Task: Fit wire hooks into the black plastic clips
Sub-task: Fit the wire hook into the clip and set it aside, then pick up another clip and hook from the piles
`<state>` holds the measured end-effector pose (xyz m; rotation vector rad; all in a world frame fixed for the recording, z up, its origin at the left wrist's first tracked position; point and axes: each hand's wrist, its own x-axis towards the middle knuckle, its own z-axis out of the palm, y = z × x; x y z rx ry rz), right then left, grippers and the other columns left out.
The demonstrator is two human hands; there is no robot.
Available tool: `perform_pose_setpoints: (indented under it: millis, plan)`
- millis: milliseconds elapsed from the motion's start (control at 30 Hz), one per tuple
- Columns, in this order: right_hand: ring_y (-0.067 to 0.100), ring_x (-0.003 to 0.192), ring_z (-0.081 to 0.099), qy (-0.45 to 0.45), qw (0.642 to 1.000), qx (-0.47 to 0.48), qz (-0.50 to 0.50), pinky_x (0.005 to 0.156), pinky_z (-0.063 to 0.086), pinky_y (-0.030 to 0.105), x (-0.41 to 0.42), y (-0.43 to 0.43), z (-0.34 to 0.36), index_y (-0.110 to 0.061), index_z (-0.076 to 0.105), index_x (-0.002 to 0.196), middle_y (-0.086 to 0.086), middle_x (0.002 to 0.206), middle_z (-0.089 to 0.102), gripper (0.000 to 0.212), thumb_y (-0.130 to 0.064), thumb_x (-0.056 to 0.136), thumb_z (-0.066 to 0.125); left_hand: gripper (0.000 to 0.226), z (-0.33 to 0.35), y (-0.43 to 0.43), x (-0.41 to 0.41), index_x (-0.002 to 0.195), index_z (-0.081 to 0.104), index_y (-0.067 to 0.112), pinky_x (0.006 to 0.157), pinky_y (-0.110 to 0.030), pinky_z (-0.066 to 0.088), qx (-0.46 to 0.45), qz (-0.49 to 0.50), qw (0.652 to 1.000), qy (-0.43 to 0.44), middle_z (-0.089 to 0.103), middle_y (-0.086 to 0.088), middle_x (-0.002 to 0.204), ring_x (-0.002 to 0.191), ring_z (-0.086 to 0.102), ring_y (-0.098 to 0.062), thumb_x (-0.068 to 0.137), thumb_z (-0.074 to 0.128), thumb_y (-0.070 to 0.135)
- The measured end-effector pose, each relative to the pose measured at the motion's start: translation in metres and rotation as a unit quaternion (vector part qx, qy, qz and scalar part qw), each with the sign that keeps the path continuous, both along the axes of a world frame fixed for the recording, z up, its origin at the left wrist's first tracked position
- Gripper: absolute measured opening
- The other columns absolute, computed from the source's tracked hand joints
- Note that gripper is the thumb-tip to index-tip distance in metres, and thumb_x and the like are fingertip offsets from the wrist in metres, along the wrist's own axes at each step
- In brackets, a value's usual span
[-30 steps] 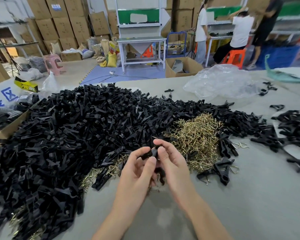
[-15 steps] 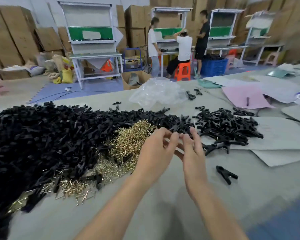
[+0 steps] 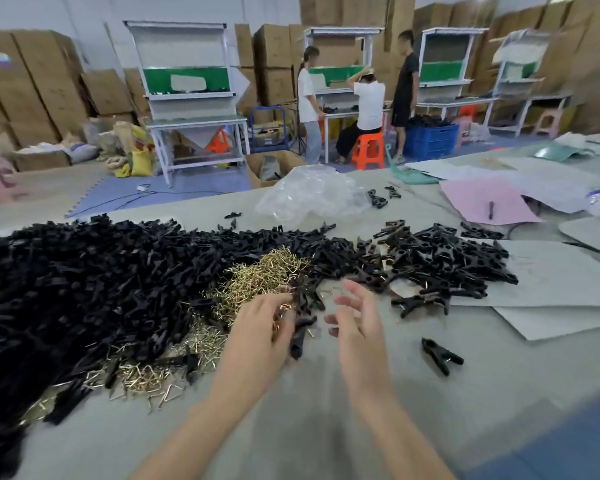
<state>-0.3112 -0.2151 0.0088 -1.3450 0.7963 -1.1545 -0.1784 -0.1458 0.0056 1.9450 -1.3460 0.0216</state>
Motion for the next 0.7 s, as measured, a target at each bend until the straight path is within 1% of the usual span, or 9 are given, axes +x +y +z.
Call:
perform_pose_setpoints:
  millis: [67, 167, 233, 267, 333, 400, 500, 567, 700]
  plan:
    - [0.004, 0.089, 0.064, 0.040, 0.997, -0.029, 0.056, 0.079, 0.051, 0.024, 0.026, 0.021, -0.007, -0.046, 0.054, 0.117, -0.014, 0.108, 0.061, 0.037, -0.012, 0.103, 0.047, 0.029, -0.024, 0.056, 0.033, 0.126, 0.061, 0.022, 0.106, -0.028, 0.035, 0.014, 0.097, 0.994, -0.051, 0.058, 0.008, 0.126, 0.121, 0.046, -0.012, 0.098, 0.057, 0.027]
    - [-0.003, 0.079, 0.058, 0.106, 0.981, -0.099, 0.128, 0.071, 0.045, 0.012, 0.069, 0.055, -0.017, -0.053, 0.048, 0.116, -0.020, 0.112, 0.057, 0.041, -0.015, 0.103, 0.047, 0.030, -0.045, 0.128, 0.078, 0.121, 0.066, 0.015, 0.105, -0.047, 0.041, 0.045, 0.237, 0.965, -0.102, 0.063, -0.005, 0.124, 0.119, 0.054, -0.029, 0.092, 0.068, 0.019]
    - [-0.002, 0.083, 0.056, 0.155, 0.960, -0.161, 0.170, 0.076, 0.045, 0.014, 0.096, 0.075, -0.023, -0.054, 0.043, 0.120, -0.022, 0.117, 0.052, 0.040, -0.018, 0.103, 0.046, 0.028, -0.053, 0.159, 0.101, 0.119, 0.067, 0.007, 0.104, -0.045, 0.040, 0.052, 0.283, 0.950, -0.123, 0.065, -0.013, 0.120, 0.114, 0.058, -0.036, 0.094, 0.063, 0.019]
    - [-0.002, 0.091, 0.055, 0.184, 0.946, -0.194, 0.184, 0.082, 0.045, 0.016, 0.109, 0.084, -0.026, -0.049, 0.044, 0.127, -0.021, 0.120, 0.050, 0.038, -0.019, 0.103, 0.045, 0.033, -0.054, 0.167, 0.110, 0.119, 0.066, 0.005, 0.104, -0.042, 0.038, 0.062, 0.293, 0.945, -0.132, 0.066, -0.014, 0.119, 0.114, 0.058, -0.037, 0.094, 0.055, 0.024]
    - [-0.002, 0.110, 0.050, 0.247, 0.914, -0.257, 0.194, 0.098, 0.042, 0.019, 0.132, 0.097, -0.031, -0.038, 0.043, 0.140, -0.018, 0.129, 0.048, 0.039, -0.022, 0.104, 0.044, 0.045, -0.054, 0.172, 0.121, 0.126, 0.063, 0.005, 0.109, -0.041, 0.035, 0.103, 0.306, 0.941, -0.106, 0.063, -0.013, 0.127, 0.124, 0.054, -0.034, 0.093, 0.045, 0.030]
    - [0.003, 0.124, 0.042, 0.310, 0.877, -0.317, 0.185, 0.108, 0.035, 0.021, 0.152, 0.105, -0.038, -0.034, 0.038, 0.146, -0.014, 0.137, 0.045, 0.042, -0.028, 0.105, 0.041, 0.042, -0.055, 0.167, 0.127, 0.134, 0.058, 0.011, 0.109, -0.045, 0.037, 0.126, 0.325, 0.934, -0.075, 0.057, -0.012, 0.136, 0.128, 0.051, -0.032, 0.096, 0.052, 0.028]
    - [0.007, 0.137, 0.034, 0.373, 0.842, -0.352, 0.168, 0.116, 0.025, 0.027, 0.173, 0.107, -0.048, -0.034, 0.035, 0.149, -0.012, 0.148, 0.041, 0.044, -0.036, 0.106, 0.036, 0.047, -0.053, 0.158, 0.138, 0.139, 0.054, 0.016, 0.098, -0.049, 0.044, 0.131, 0.342, 0.926, -0.096, 0.054, -0.010, 0.141, 0.120, 0.057, -0.032, 0.095, 0.060, 0.031]
    - [0.010, 0.139, 0.035, 0.392, 0.832, -0.361, 0.155, 0.116, 0.024, 0.031, 0.184, 0.104, -0.052, -0.033, 0.038, 0.149, -0.010, 0.150, 0.043, 0.044, -0.039, 0.106, 0.034, 0.048, -0.050, 0.152, 0.149, 0.141, 0.053, 0.016, 0.092, -0.048, 0.046, 0.129, 0.341, 0.924, -0.117, 0.055, -0.010, 0.140, 0.117, 0.058, -0.031, 0.095, 0.059, 0.031]
    - [0.012, 0.124, 0.047, 0.396, 0.818, -0.389, 0.148, 0.107, 0.033, 0.031, 0.200, 0.092, -0.052, -0.033, 0.052, 0.140, -0.011, 0.138, 0.052, 0.038, -0.038, 0.106, 0.037, 0.046, -0.049, 0.144, 0.169, 0.134, 0.061, 0.014, 0.079, -0.045, 0.051, 0.126, 0.313, 0.927, -0.165, 0.069, -0.006, 0.116, 0.098, 0.063, -0.030, 0.090, 0.066, 0.029]
